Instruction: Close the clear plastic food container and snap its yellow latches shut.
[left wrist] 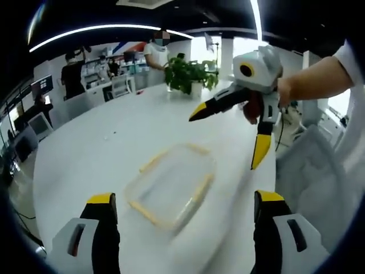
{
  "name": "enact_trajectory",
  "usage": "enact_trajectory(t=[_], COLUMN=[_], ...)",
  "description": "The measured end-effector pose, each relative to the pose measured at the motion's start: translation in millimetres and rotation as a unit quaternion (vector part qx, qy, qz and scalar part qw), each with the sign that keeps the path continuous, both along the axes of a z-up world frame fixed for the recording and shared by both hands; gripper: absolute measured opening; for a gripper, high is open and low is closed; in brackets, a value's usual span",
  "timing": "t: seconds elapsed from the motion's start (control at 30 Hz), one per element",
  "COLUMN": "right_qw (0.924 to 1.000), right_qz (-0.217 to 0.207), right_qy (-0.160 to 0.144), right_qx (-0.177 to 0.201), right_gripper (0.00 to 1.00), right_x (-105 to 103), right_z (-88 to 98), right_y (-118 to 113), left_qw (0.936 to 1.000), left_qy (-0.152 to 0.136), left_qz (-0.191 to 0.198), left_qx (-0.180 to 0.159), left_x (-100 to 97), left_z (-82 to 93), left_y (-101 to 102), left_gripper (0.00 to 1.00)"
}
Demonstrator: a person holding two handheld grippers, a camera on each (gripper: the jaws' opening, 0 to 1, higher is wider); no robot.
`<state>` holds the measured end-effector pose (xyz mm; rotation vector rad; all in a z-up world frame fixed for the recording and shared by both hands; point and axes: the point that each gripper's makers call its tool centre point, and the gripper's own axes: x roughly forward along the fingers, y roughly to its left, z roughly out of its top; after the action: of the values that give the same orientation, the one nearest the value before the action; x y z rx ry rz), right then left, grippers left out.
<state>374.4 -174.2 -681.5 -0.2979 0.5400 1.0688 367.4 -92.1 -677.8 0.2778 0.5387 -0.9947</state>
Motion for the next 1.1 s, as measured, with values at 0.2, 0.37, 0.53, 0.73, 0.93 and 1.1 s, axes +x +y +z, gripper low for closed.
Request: enact_trajectory(t=[0.2,0.37,0.53,0.73,0.93,1.1], right_qw=[0.9999,0.9998,0.9998,0.9992,0.9983,0.9975], right_qz=[-0.001,-0.006,-0.012,-0.029,-0.041,-0.048], right_qy=[-0.008,-0.012,-0.012,-0.008,-0.007,-0.009], right_qx=[0.006,0.013,0.014,0.026,0.042,0.051], right_gripper=[0.99,0.99,0.99,0.99,0.99,0.99], right_x=[-13,-25,-35,-47,-60,-73], right_z=[9.0,15.7,17.2,19.9,26.2,28.5], right_y=[-1,-6,-14,-25,-30,-33], left_qw=[0.9997,0.9995,0.9995,0.9993,0.9991,0.9986], left_qy=[0.005,0.006,0.007,0.004,0.007,0.009], left_qz=[0.015,0.021,0.02,0.028,0.032,0.041], left_qx=[-0.02,-0.022,-0.022,-0.024,-0.027,-0.031], left_x=[-9.4,-19.8,-28.4,-36.6,-48.4,-55.5], left_z=[9.2,13.3,15.8,21.3,22.3,22.8], left_y=[0,0,0,0,3,9], left_gripper=[0.99,0.98,0.97,0.96,0.95,0.95])
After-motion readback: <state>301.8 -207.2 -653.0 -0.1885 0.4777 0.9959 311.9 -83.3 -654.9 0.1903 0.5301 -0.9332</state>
